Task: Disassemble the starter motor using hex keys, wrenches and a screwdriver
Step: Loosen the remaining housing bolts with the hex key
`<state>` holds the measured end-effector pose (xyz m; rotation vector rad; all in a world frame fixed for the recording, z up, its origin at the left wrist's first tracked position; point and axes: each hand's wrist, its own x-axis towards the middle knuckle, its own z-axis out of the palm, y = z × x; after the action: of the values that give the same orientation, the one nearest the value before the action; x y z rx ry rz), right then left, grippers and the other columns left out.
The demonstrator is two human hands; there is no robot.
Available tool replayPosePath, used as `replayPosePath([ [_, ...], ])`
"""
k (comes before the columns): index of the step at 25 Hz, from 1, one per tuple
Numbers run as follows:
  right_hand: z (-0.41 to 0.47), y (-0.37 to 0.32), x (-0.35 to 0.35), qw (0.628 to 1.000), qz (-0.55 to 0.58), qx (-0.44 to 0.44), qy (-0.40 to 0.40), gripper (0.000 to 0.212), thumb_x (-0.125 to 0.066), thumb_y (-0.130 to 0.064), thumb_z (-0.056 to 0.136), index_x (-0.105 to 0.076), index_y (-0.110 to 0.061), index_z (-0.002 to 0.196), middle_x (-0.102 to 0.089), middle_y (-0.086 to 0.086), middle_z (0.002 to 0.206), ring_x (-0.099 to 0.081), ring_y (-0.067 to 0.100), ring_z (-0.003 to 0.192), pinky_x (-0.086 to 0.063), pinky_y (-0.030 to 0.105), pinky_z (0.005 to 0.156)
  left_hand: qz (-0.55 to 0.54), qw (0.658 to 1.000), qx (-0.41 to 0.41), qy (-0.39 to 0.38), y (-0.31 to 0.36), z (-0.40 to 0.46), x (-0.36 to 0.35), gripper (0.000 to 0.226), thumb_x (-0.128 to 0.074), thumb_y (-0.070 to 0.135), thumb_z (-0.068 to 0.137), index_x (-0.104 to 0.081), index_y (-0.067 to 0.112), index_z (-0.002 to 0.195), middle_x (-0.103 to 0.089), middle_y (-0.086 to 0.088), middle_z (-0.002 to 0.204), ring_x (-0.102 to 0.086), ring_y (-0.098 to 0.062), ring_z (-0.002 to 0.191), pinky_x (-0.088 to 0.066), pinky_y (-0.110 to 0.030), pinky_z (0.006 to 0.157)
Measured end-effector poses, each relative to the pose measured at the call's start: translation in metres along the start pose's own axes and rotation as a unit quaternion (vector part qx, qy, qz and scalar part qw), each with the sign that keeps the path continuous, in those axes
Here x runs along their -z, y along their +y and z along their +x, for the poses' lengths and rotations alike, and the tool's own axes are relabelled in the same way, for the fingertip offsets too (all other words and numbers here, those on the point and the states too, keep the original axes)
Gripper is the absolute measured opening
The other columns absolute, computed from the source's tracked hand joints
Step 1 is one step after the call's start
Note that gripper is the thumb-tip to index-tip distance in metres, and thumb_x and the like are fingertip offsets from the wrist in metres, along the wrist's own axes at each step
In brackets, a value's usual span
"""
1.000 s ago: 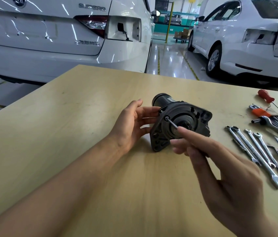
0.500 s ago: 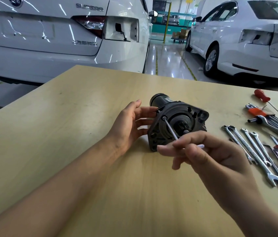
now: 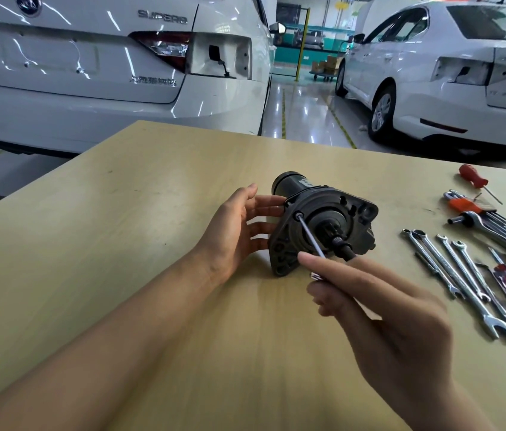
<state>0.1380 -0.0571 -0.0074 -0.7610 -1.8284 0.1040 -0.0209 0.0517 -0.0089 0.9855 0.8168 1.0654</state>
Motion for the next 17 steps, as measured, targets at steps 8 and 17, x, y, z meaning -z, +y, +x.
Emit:
replayPosePath([
  [8,0.0003,-0.0004,0.002,0.999,0.025,-0.045,0.008,0.015,-0.063,-0.023,0.087,-0.059,-0.011,0.078,-0.055,0.002,0.07,-0.052,0.013,0.064,-0.037,0.015,0.063,0.009,1.0,0.003,0.009,-0.0001,-0.001,-0.0014,0.047,-0.03,0.041,0.099,-0.065,0.01,0.103,-0.067,-0.002,0.088,-0.059,-0.014,0.071,-0.045,-0.03,0.067],
  [17,-0.0059,0.0045,-0.0034,0.997,0.046,0.022,-0.054,0.033,-0.041,-0.009,0.099,-0.05,-0.005,0.131,-0.061,0.003,0.097,-0.06,0.016,0.087,-0.046,0.022,0.075,0.019,1.0,-0.007,0.002,0.0011,-0.0011,-0.0002,0.049,-0.028,0.041,0.099,-0.064,0.009,0.105,-0.066,-0.005,0.089,-0.059,-0.017,0.074,-0.045,-0.032,0.067],
])
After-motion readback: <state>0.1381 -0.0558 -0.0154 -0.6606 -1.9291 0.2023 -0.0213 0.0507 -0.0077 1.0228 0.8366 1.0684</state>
